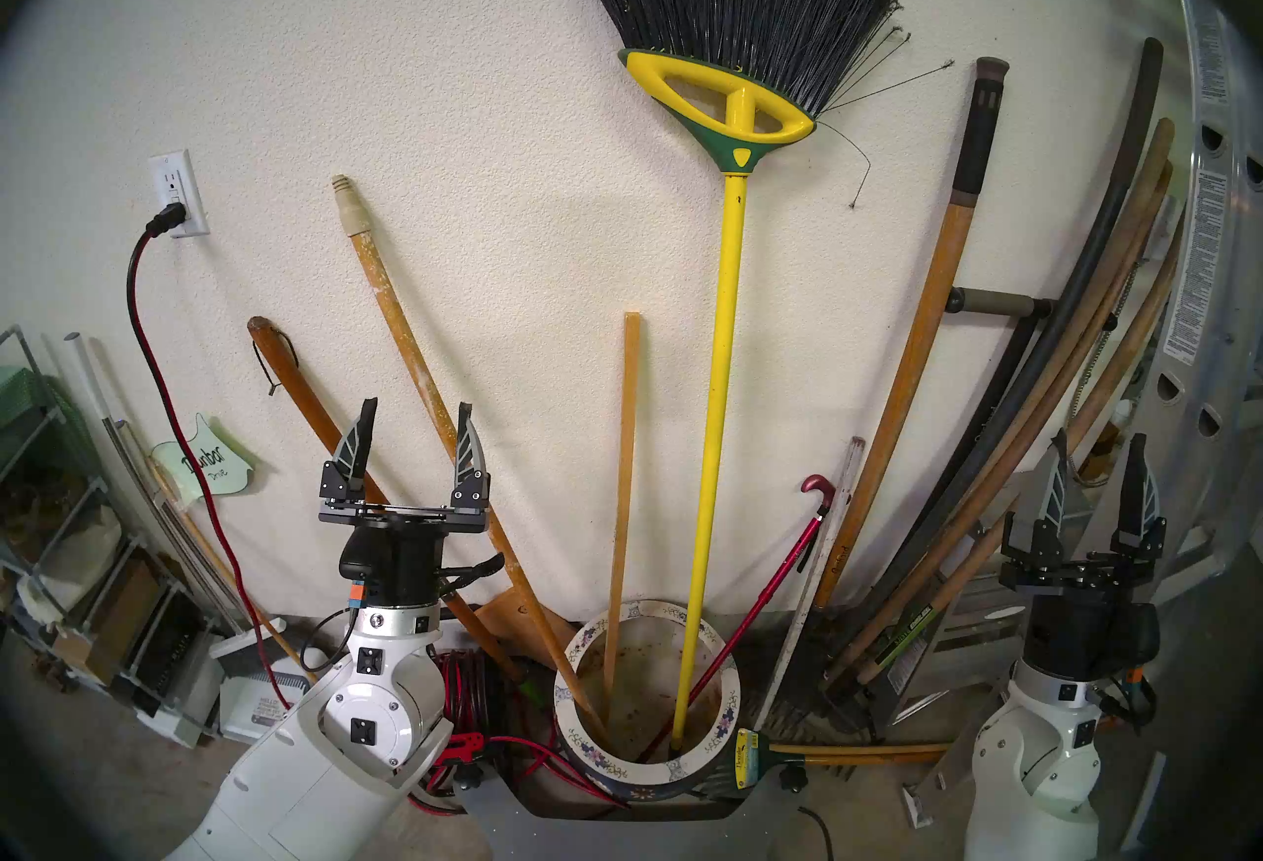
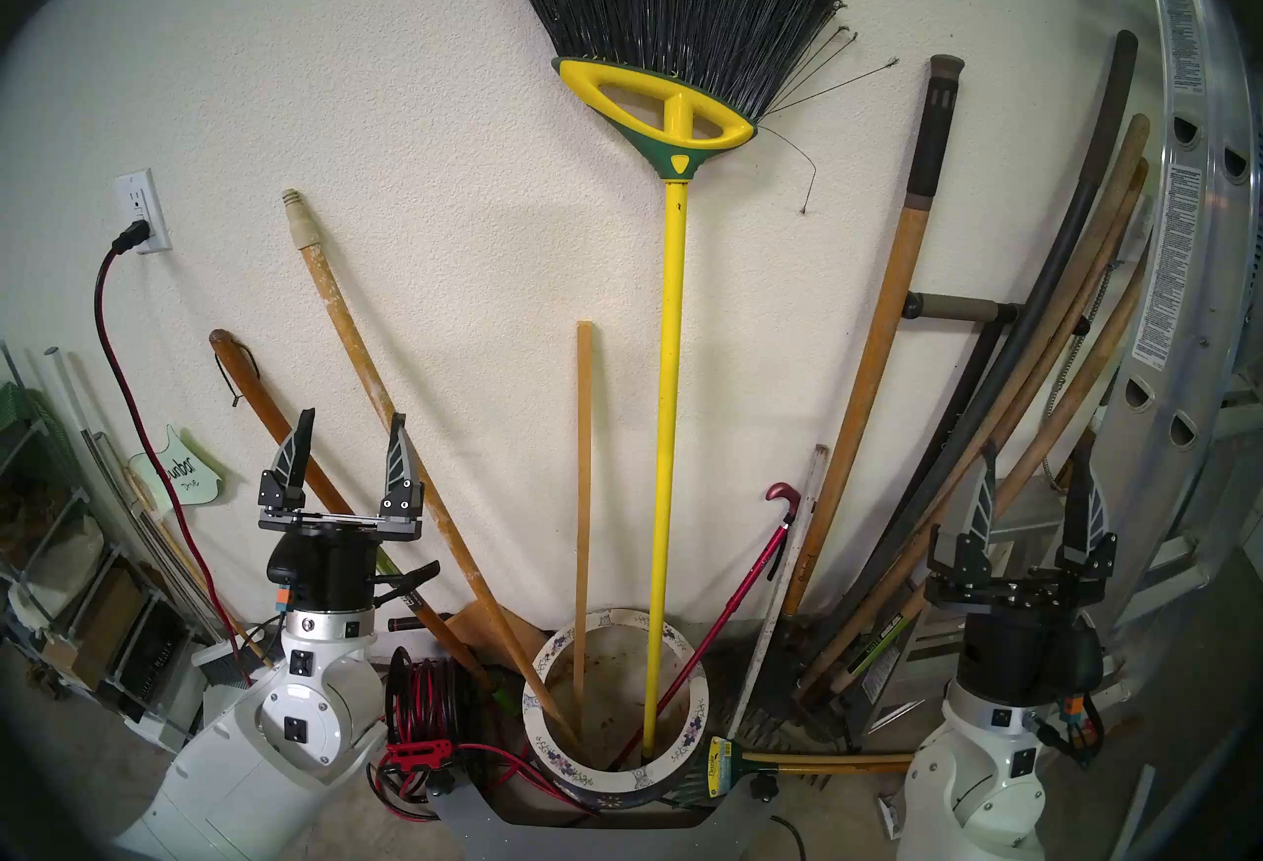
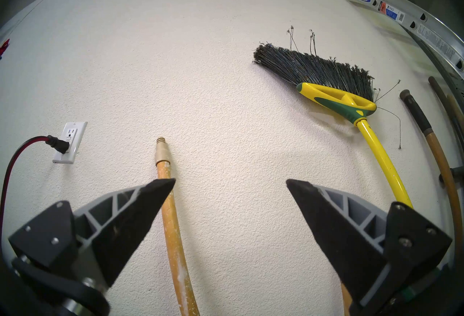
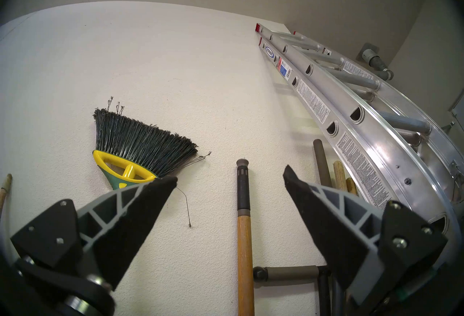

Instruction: Take wooden sticks or brooms out of the pot

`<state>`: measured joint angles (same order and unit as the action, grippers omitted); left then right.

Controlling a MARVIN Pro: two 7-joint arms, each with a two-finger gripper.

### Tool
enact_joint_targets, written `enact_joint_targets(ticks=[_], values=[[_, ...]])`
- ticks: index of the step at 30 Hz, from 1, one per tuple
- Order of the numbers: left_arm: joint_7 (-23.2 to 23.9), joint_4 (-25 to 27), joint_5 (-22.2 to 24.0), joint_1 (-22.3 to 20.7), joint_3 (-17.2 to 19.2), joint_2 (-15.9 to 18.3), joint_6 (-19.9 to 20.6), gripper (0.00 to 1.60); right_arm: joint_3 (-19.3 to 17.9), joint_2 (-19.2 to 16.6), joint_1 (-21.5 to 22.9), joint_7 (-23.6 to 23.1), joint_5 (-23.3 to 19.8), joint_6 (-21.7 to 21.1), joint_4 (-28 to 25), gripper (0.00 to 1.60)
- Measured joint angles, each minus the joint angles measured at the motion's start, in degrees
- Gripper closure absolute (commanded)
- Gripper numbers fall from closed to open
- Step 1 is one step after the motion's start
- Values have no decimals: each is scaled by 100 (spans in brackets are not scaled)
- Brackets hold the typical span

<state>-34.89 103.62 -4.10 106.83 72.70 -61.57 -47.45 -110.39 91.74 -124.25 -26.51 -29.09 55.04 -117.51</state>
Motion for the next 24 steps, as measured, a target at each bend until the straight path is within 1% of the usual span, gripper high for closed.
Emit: enact_joint_targets(ticks=[4,9,15,21,24], values=[[6,0,1,2,4,-3,0,0,274,-31,-144,-216,44,0,204,0],[13,0,3,4,9,-7,0,0,612,35,-454,-529,174,0,378,0],[23,0,5,7,15,-12,0,0,882,70,-672,-842,86,0,582,0],[29,0,6,9,20,-17,0,0,1120,60,-645,-1143,65,0,869,0],[34,0,7,10,22,-20,0,0,1275,14,-515,-1305,144,0,1122,0]])
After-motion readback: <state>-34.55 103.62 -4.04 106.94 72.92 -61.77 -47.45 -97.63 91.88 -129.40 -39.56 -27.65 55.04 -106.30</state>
